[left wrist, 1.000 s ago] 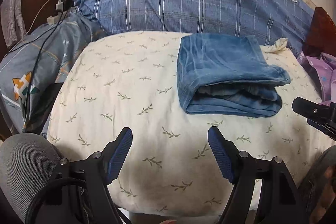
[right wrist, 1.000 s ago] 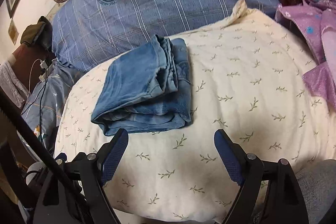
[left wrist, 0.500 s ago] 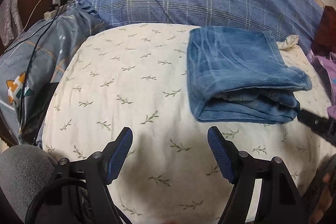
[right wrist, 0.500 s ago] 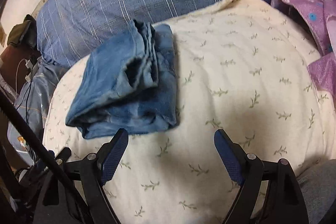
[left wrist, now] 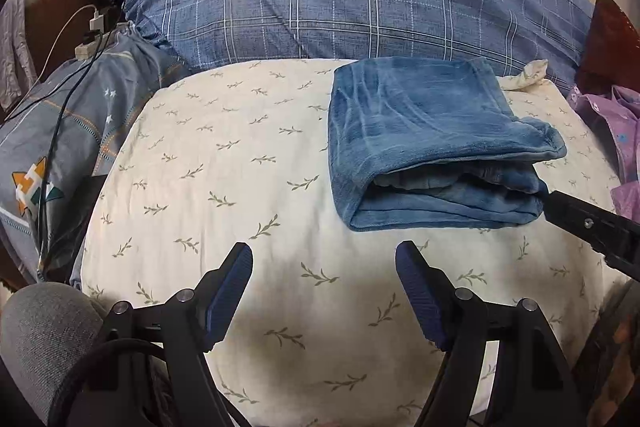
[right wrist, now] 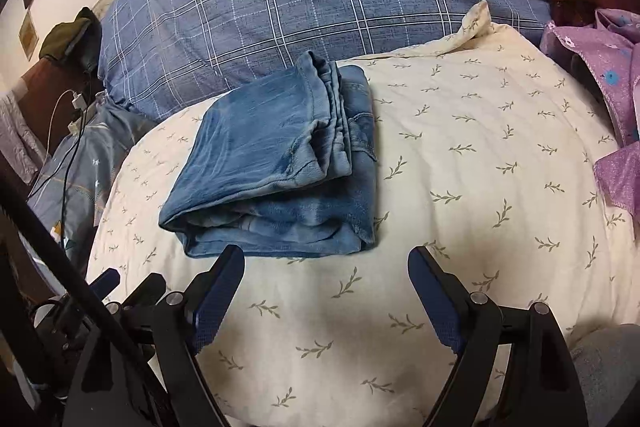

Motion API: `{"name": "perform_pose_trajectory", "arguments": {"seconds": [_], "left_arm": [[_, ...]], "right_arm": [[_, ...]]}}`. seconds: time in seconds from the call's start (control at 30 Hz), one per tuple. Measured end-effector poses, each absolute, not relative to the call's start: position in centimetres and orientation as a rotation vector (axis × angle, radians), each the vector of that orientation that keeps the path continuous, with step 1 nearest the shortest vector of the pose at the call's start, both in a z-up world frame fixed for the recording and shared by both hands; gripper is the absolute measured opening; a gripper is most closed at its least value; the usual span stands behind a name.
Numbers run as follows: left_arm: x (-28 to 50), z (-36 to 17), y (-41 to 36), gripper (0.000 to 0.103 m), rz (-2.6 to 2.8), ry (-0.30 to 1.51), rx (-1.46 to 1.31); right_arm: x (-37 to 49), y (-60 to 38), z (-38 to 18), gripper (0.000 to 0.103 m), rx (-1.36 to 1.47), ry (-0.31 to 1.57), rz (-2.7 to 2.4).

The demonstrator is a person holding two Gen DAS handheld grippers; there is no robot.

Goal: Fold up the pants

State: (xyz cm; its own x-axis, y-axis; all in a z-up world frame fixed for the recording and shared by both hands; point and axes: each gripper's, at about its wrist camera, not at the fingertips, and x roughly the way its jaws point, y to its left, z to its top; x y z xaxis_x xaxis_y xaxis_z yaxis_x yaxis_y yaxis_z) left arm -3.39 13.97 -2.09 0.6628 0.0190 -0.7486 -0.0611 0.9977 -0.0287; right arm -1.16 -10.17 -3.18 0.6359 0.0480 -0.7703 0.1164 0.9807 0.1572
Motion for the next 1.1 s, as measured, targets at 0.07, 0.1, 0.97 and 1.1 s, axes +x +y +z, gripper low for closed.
{"name": "perform_pose_trajectory", "arguments": {"seconds": [0.07, 0.1, 0.97, 1.1], "left_arm": [[-3.6, -1.8, 14.3, 0.074, 0.052, 0.839, -0.056], [-3.8, -1.6, 14.4, 0.074, 0.056, 0.834, -0.058], [-7.6, 0.3, 14.1, 0.074, 0.057, 0.761, -0.007], [-8.0, 0.4, 14.1, 0.074, 0.054, 0.752, -0.006]], "right_arm": [[-1.5, -10.2, -2.9, 0.085, 0.196, 0.872, -0.039], [-1.8, -10.1, -2.7, 0.085, 0.191, 0.866, -0.041], [-4.5, -9.9, -1.4, 0.085, 0.133, 0.815, -0.083], [-4.7, -9.9, -1.2, 0.085, 0.126, 0.814, -0.079]]}}
